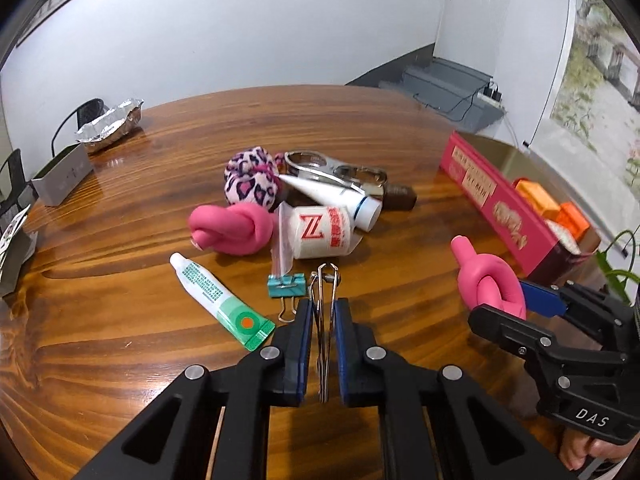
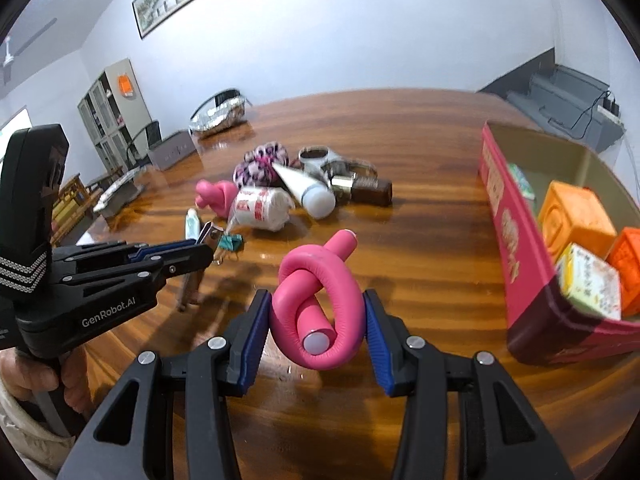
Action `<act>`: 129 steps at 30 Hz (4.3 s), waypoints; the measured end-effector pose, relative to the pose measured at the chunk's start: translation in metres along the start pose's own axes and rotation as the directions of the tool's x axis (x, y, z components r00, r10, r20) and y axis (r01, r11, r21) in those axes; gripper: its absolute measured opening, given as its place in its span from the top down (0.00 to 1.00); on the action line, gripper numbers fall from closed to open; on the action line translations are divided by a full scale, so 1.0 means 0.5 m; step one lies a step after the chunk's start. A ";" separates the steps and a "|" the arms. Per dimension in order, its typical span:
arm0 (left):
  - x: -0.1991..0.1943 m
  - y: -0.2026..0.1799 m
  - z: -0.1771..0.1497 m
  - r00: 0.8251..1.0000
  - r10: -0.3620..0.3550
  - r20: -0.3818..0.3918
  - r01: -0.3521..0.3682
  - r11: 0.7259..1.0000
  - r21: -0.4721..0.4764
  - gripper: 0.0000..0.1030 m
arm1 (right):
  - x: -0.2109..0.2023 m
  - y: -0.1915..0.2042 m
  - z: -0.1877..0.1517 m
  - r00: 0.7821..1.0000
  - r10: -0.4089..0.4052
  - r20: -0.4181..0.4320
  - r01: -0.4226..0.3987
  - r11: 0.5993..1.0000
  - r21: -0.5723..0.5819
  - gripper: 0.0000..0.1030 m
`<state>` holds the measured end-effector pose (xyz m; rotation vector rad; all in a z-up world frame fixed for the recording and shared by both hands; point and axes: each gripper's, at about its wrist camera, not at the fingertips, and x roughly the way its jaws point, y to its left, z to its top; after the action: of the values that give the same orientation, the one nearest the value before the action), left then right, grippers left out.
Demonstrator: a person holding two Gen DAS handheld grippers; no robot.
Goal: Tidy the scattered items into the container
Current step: 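Carry the pink toy and nail clipper over the red tin with both tools, then open the right tool to drop the pink toy while the left tool drops the clipper into the tin, then move both open tools back over the remaining items on the table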
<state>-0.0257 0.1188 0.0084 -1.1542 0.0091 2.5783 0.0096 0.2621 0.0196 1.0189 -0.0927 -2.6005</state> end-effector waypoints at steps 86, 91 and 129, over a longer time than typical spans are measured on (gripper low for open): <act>0.164 -0.368 0.283 0.960 -0.277 -0.033 0.279 0.957 0.082 0.89 | -0.202 -0.311 0.014 0.916 -0.320 0.244 0.223 0.909 0.352 0.31; 0.159 -0.370 0.280 0.966 -0.255 -0.034 0.257 0.963 0.083 0.85 | -0.199 -0.313 0.014 0.916 -0.323 0.239 0.227 0.907 0.355 0.30; 0.037 -0.056 0.198 0.998 -0.009 0.060 0.019 0.984 -0.176 0.03 | -0.198 -0.264 0.018 0.847 -0.439 0.300 0.357 0.887 0.293 0.23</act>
<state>-0.1011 0.1635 0.0652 -1.1315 -0.2454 2.6434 0.0325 0.4189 0.0662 0.6663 -0.3027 -3.2055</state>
